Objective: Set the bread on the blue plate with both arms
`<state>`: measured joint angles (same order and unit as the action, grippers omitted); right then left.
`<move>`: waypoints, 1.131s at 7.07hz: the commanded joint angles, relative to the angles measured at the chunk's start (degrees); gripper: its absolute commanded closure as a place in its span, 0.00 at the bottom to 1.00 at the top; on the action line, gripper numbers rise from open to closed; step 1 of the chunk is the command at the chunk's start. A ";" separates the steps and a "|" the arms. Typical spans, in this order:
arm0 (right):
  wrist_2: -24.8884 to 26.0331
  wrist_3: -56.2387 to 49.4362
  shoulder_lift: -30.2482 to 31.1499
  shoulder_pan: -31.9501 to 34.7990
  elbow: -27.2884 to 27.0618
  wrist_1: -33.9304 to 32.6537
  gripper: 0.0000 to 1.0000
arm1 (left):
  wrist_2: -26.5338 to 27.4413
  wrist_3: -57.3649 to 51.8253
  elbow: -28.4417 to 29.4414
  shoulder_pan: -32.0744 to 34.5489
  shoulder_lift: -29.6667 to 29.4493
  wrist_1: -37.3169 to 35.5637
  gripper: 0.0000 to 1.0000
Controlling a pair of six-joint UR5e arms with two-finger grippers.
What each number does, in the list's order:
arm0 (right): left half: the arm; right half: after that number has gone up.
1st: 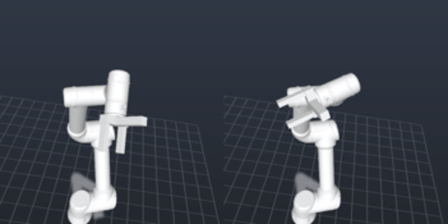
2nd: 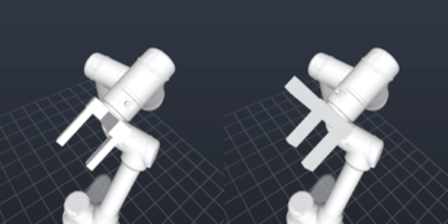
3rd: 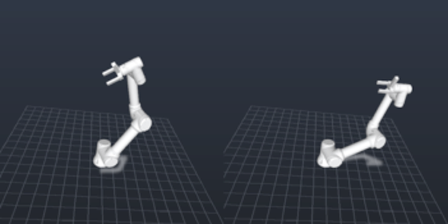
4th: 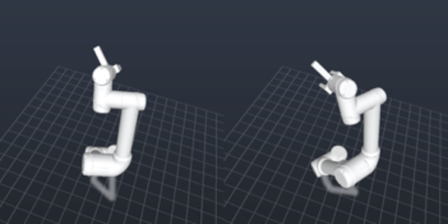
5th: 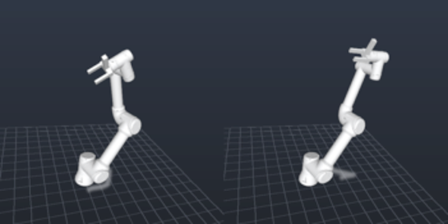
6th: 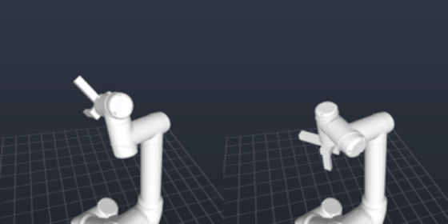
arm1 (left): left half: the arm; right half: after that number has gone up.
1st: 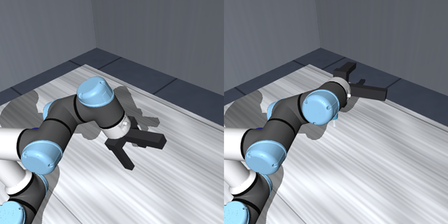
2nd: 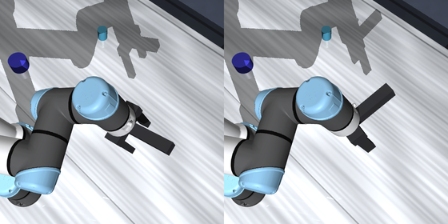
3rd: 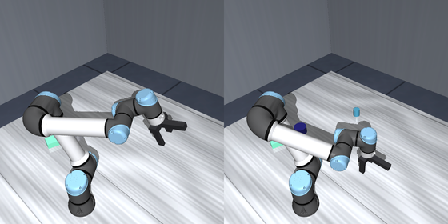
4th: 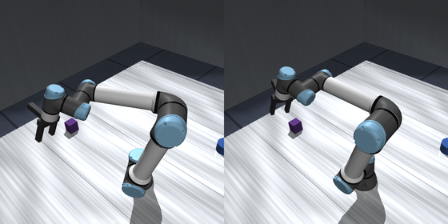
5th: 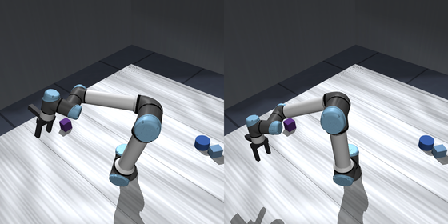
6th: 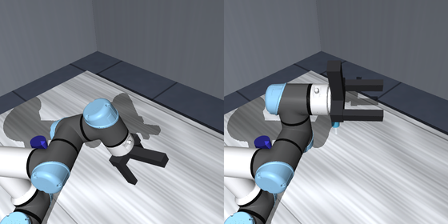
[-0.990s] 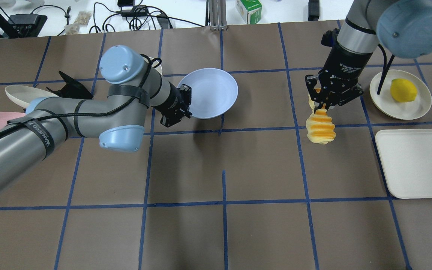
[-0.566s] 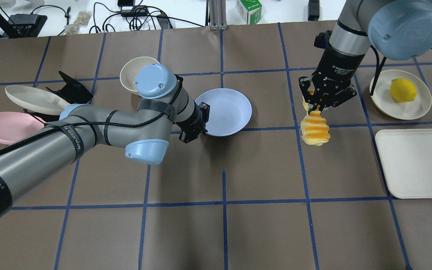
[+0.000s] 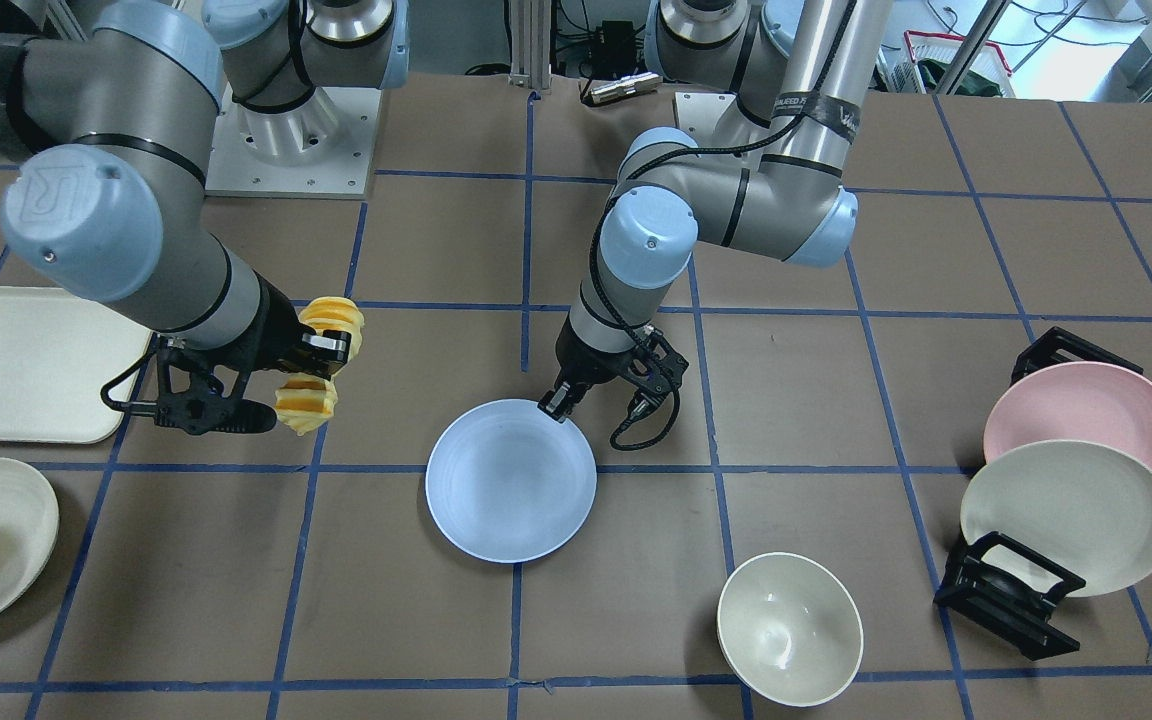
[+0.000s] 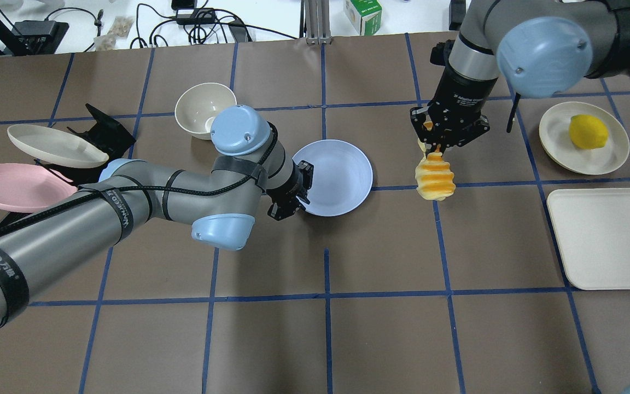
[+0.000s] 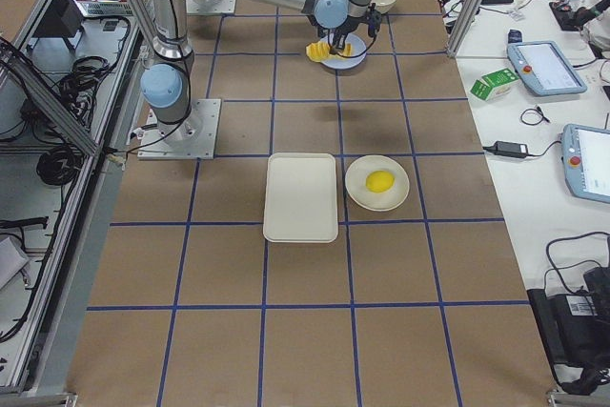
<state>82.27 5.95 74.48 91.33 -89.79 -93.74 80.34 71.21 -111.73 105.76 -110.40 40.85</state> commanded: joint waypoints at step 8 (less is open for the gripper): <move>0.18 16.37 -17.86 15.54 8.93 -14.27 1.00 | 4.90 -44.20 27.34 -10.31 11.33 39.92 0.00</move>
<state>82.50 21.55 59.07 105.58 -81.94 -107.13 84.15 39.02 -87.52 96.01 -101.02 76.59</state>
